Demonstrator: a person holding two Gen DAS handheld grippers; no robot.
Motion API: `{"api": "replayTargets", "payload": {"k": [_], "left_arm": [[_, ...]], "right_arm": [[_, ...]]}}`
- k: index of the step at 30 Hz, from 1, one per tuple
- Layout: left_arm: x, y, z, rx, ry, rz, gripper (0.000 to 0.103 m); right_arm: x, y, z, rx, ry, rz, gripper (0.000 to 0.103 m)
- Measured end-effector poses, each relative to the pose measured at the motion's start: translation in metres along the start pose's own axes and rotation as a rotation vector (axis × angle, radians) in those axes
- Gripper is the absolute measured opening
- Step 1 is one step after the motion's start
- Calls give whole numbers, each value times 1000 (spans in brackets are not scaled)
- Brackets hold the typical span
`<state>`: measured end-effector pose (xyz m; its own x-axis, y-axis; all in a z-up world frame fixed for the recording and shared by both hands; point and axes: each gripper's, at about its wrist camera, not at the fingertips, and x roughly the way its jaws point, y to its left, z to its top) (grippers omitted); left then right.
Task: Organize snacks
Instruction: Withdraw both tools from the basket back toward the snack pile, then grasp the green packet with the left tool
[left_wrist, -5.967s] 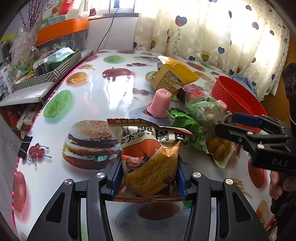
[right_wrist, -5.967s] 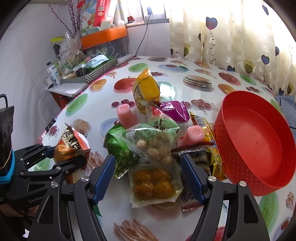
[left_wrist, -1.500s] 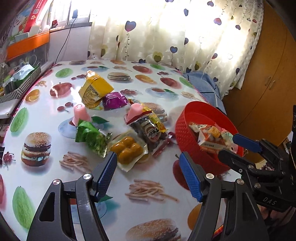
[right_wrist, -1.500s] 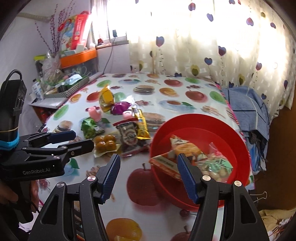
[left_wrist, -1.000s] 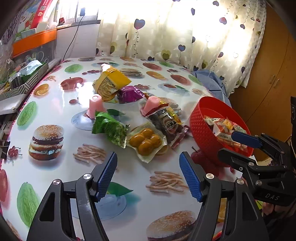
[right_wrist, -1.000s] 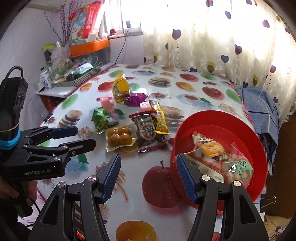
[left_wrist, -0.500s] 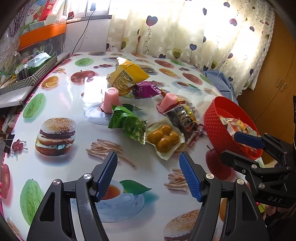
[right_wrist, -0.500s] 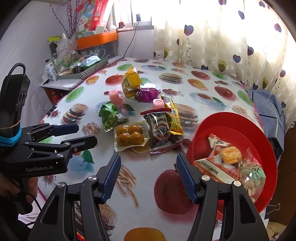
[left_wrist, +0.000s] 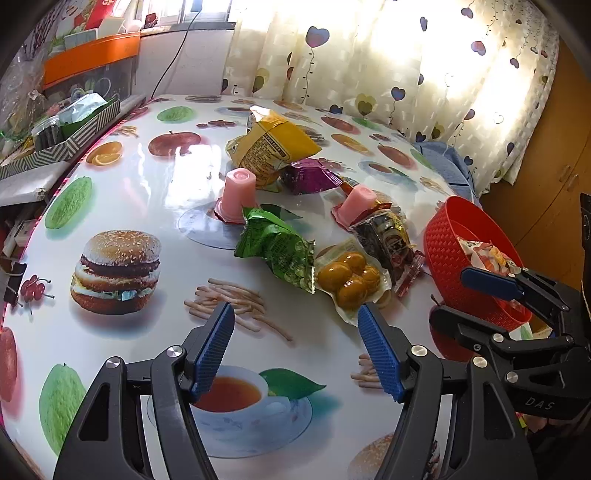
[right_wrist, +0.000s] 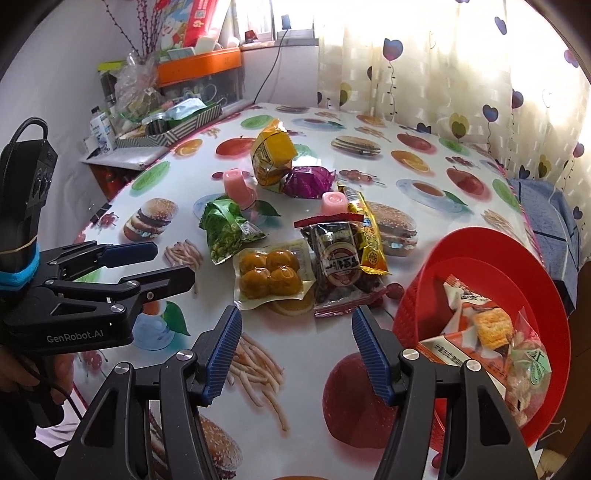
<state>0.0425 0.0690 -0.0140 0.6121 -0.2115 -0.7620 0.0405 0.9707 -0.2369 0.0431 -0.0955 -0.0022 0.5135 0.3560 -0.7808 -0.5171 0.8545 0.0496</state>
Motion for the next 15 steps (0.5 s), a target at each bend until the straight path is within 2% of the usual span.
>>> {"api": "replayTargets", "payload": {"k": [15], "left_arm": [[12, 30, 15, -70, 1, 14, 70]], "right_arm": [[34, 6, 13, -24, 40, 51, 57]]}}
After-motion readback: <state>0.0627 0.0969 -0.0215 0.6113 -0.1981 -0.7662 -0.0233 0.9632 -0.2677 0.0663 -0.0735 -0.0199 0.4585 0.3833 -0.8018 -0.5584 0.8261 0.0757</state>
